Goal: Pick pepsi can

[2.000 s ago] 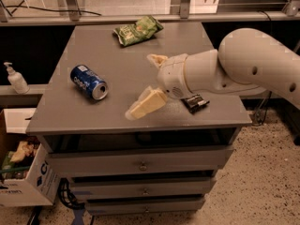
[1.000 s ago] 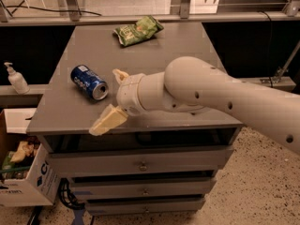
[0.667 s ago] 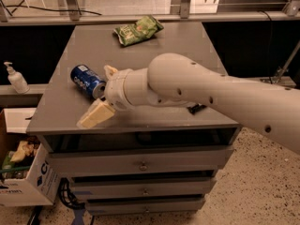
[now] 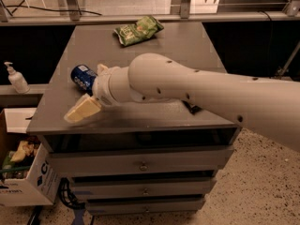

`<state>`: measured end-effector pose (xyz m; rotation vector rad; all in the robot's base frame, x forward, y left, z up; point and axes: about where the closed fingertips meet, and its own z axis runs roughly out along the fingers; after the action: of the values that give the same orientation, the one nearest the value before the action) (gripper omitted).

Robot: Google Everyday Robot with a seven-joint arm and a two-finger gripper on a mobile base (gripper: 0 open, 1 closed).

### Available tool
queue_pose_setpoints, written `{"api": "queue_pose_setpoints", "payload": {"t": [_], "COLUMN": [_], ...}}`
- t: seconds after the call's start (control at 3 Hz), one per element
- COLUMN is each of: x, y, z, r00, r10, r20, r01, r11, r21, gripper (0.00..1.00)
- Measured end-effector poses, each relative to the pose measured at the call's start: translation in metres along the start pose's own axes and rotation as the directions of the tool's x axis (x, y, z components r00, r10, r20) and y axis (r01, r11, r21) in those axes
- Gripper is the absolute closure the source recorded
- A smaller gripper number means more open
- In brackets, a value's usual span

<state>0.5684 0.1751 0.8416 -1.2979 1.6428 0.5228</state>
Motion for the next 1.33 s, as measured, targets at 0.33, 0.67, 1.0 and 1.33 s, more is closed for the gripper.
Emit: {"api": "queue_pose_setpoints", "payload": {"t": [0.33, 0.67, 1.0, 1.33], "x": [0.004, 0.001, -0.003, -0.005], "y": [-0.004, -0.014, -0.022, -0.026], "z": [0.016, 0.023, 0.020, 0.015], "r00": [1.000, 0.999, 0.999, 0.998], "r10": [0.022, 0.028, 0.028, 0.028], "r20": [0.003, 0.027, 0.045, 0.058], "r01": [-0.022, -0.029, -0.030, -0.032], "r11": [0.9997, 0.9992, 0.9984, 0.9975], "r21": [0.010, 0.028, 0.047, 0.063], "gripper": [0.00, 0.18, 0.40, 0.64]}}
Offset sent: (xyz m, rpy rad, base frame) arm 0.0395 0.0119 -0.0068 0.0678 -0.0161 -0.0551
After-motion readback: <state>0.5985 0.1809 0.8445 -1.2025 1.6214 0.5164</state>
